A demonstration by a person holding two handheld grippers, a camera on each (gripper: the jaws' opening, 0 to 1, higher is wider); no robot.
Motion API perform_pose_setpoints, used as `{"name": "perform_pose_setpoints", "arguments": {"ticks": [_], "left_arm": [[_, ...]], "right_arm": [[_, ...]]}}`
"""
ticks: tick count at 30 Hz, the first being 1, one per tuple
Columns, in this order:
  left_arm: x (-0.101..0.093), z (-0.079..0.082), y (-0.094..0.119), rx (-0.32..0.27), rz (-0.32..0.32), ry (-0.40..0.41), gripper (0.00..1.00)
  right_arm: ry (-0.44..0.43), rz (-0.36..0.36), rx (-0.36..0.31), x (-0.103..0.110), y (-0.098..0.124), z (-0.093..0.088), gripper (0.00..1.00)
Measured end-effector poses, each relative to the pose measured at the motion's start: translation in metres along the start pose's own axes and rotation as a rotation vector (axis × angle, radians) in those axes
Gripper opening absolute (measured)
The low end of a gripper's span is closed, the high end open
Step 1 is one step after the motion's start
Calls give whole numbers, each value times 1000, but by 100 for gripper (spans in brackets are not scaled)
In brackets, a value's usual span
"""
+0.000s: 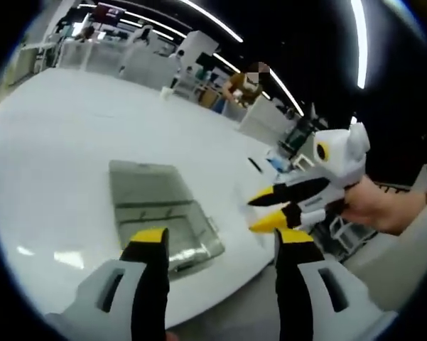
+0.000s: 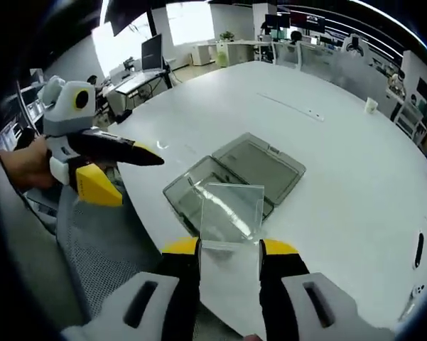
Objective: Insert the divider into the dual guide fixture by aligning both edges with the guide slots and pushing it downward to the bottom, including one-sided entry, uneven engagement, binding, and posture correction.
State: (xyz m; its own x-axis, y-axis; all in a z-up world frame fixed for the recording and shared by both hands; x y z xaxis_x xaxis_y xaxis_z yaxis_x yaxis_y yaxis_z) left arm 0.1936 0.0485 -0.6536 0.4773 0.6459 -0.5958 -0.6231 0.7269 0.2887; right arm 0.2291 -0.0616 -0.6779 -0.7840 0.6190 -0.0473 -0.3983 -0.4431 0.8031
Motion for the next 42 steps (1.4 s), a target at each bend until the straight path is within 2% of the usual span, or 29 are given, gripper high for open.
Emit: {"name": "perform_pose_setpoints", "arguments": {"ticks": [10, 22, 42], "left_arm": [[-10, 6, -5, -34, -48, 21, 48], [-17, 8, -9, -49, -74, 35, 37], [-15, 12, -9, -79, -74, 75, 19]], "right_arm": [[7, 46, -50, 18, 5, 12, 27], [-10, 97, -100, 34, 10, 22, 27], [-43, 141, -148, 51, 17, 34, 27]]}}
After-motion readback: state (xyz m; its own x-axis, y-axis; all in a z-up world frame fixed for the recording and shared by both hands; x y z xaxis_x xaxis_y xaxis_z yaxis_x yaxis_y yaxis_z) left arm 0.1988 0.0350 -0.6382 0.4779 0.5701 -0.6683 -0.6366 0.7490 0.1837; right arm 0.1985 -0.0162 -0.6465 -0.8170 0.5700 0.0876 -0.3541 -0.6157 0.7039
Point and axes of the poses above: the point that each gripper's makers call its tool centre point, and the gripper's own axes: y roughly backward along the fingers, x roughly to its left, z roughly out of its top, the point moved 2 cm from there along y, roughly backward along the fingers, and after that the axes turned 9 degrees about -z, right-handed, at the moved point
